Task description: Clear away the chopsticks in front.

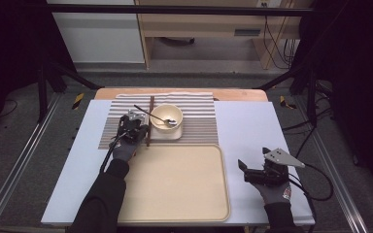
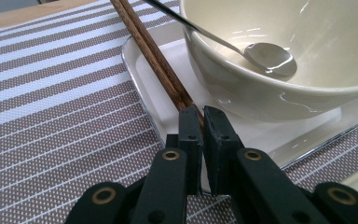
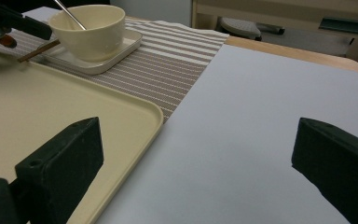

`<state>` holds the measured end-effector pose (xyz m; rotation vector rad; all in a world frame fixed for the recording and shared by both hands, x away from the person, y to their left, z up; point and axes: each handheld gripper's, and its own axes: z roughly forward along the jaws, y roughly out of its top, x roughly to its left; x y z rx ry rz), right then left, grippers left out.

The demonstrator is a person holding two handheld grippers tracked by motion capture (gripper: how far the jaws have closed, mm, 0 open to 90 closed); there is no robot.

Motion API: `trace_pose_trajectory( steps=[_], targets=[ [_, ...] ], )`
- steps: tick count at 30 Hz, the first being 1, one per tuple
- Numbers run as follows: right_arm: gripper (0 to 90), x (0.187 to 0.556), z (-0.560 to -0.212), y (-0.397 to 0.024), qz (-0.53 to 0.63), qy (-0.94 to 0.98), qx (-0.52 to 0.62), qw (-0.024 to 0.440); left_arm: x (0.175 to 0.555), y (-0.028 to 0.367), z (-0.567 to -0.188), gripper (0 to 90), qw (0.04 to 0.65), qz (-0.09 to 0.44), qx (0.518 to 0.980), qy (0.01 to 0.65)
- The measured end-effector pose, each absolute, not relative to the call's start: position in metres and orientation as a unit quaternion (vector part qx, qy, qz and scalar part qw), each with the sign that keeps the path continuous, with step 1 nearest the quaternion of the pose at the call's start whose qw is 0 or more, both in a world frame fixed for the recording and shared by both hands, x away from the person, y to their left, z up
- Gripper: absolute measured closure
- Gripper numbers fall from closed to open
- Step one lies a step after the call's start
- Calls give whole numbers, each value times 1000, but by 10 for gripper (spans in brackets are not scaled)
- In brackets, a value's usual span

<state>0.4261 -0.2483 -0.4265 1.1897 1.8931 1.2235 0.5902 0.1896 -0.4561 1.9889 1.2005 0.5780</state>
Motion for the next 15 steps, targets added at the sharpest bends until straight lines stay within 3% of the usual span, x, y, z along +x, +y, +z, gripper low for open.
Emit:
trace_pose_trajectory(
  steps=[15],
  targets=[
    [24, 426, -426, -249, 459, 711, 446, 291, 592, 186, -459, 842, 362, 223, 775, 467]
  ],
)
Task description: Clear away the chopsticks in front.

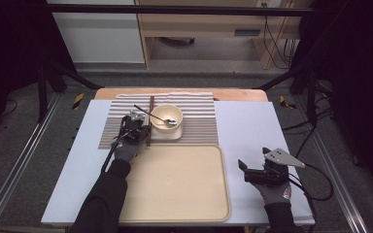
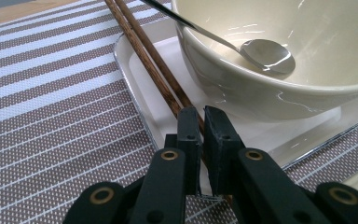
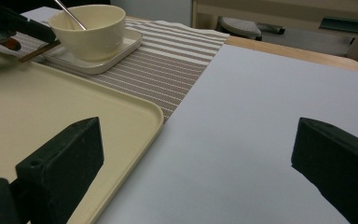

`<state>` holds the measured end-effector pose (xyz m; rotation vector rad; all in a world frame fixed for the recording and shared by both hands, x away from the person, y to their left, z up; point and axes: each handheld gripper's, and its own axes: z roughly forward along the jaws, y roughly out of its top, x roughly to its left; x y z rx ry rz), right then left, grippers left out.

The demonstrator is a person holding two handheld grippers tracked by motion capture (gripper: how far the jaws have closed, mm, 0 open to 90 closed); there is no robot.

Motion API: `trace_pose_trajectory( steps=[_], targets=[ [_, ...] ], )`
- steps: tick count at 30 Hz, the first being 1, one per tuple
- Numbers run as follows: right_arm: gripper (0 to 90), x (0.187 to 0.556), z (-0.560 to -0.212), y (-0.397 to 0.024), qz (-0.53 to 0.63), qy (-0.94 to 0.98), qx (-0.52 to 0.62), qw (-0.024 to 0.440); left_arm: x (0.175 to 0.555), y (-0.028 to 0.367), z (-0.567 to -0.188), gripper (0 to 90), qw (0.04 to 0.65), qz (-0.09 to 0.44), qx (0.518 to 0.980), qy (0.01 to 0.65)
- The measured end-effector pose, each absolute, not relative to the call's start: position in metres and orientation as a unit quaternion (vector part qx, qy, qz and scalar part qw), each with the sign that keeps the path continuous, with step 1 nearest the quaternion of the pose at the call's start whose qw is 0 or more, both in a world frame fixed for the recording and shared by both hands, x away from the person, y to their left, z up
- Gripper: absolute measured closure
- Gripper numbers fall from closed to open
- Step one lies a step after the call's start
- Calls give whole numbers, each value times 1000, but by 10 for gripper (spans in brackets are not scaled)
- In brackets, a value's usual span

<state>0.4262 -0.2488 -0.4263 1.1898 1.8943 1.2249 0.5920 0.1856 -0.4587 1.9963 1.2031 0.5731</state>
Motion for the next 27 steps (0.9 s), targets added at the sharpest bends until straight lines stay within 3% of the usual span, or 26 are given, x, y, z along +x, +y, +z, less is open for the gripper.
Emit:
trace_pose_trajectory(
  steps=[14, 17, 27],
  targets=[
    [26, 426, -427, -248, 459, 712, 446, 291, 584, 188, -455, 869, 336, 235, 786, 463],
    [25, 426, -427, -248, 458, 712, 446, 291, 585, 187, -453, 808, 336, 256, 781, 460],
    [26, 427, -428, -248, 456, 714, 446, 290, 606, 181, -452, 794, 326, 265, 781, 463]
  ],
)
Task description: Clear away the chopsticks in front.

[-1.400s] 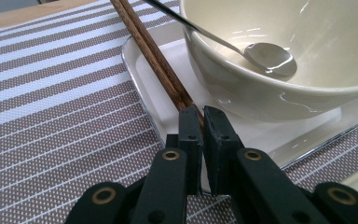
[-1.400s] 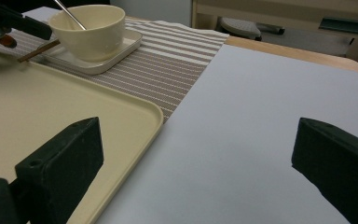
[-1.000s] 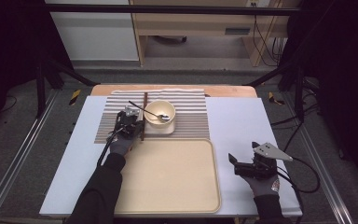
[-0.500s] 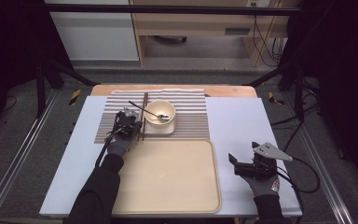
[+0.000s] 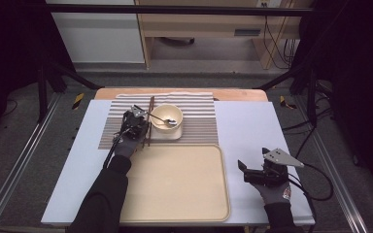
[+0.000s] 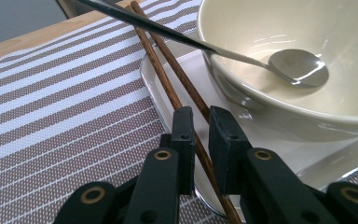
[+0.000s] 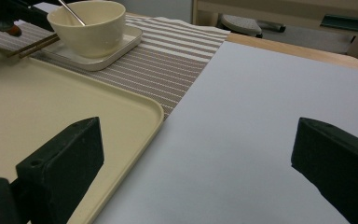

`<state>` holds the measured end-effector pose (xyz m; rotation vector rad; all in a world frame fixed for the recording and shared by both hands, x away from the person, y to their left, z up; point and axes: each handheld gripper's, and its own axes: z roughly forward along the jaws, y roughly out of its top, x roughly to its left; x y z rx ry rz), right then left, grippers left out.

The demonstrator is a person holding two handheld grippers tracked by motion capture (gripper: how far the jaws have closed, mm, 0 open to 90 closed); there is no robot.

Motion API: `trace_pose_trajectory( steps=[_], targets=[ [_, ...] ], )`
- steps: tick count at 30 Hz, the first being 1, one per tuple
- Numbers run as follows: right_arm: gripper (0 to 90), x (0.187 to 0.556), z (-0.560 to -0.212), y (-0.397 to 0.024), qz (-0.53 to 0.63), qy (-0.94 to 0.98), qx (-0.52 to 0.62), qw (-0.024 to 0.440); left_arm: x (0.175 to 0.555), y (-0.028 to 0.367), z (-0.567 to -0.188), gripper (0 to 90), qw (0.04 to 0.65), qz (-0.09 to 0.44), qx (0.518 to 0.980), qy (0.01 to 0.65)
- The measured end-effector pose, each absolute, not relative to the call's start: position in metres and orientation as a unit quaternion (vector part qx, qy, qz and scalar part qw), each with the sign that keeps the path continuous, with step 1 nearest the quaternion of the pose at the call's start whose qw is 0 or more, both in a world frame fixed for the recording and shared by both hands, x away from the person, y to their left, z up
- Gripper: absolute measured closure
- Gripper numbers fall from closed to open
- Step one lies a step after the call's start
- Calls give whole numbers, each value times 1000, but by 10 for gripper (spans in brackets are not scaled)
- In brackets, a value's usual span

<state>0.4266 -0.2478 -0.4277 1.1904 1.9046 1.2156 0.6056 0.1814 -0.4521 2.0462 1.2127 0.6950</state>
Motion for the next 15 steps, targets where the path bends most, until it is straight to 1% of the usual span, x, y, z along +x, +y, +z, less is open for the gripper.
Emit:
trace_pose_trajectory(
  steps=[11, 15],
  targets=[
    [27, 427, -428, -248, 453, 715, 446, 289, 612, 182, -461, 802, 332, 250, 775, 475],
    [27, 428, -428, -248, 453, 716, 446, 289, 613, 185, -460, 836, 328, 250, 771, 485]
  ],
)
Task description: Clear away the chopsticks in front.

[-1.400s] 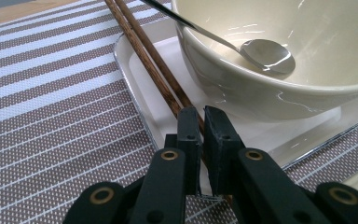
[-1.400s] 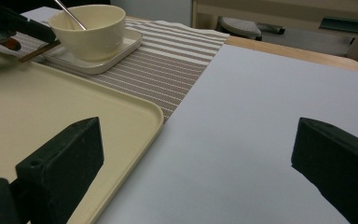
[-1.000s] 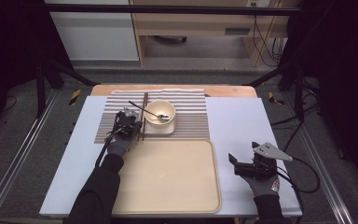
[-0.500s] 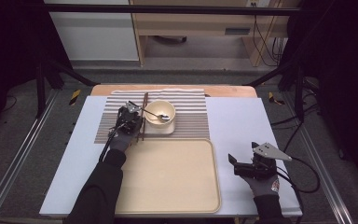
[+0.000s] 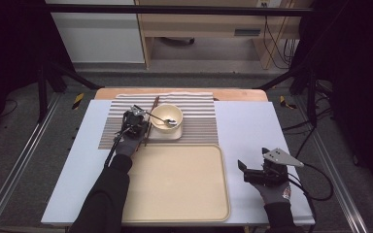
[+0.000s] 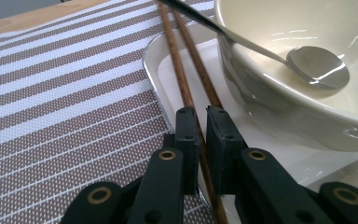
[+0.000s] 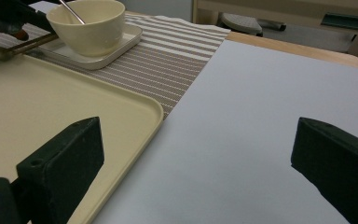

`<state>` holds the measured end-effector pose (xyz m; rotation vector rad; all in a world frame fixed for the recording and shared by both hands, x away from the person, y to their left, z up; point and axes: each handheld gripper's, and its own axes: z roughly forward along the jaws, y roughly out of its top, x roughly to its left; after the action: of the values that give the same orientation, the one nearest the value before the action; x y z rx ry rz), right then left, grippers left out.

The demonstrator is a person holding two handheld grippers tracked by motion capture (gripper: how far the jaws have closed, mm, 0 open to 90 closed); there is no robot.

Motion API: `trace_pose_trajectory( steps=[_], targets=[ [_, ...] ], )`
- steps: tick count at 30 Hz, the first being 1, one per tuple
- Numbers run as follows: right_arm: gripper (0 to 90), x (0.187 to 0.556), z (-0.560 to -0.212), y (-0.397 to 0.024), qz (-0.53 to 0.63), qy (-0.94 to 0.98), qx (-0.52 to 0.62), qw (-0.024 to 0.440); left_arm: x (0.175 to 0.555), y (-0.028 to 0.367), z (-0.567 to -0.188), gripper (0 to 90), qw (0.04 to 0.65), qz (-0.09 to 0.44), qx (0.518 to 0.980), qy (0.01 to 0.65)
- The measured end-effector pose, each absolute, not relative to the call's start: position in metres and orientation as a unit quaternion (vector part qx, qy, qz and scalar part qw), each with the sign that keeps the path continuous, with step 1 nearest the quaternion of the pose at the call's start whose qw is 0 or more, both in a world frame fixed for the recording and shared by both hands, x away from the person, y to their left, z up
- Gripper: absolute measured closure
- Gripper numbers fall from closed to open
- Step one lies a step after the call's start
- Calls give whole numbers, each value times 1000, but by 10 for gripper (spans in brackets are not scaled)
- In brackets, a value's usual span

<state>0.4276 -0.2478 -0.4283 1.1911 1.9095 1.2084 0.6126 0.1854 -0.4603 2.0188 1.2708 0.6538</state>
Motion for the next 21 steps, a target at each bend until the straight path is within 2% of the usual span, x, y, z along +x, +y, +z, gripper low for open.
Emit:
trace_pose_trajectory(
  steps=[11, 21],
  targets=[
    [28, 428, -428, -248, 452, 716, 447, 289, 609, 187, -461, 849, 332, 254, 763, 493],
    [28, 427, -428, -248, 456, 714, 447, 288, 596, 204, -446, 848, 355, 265, 746, 498]
  ],
)
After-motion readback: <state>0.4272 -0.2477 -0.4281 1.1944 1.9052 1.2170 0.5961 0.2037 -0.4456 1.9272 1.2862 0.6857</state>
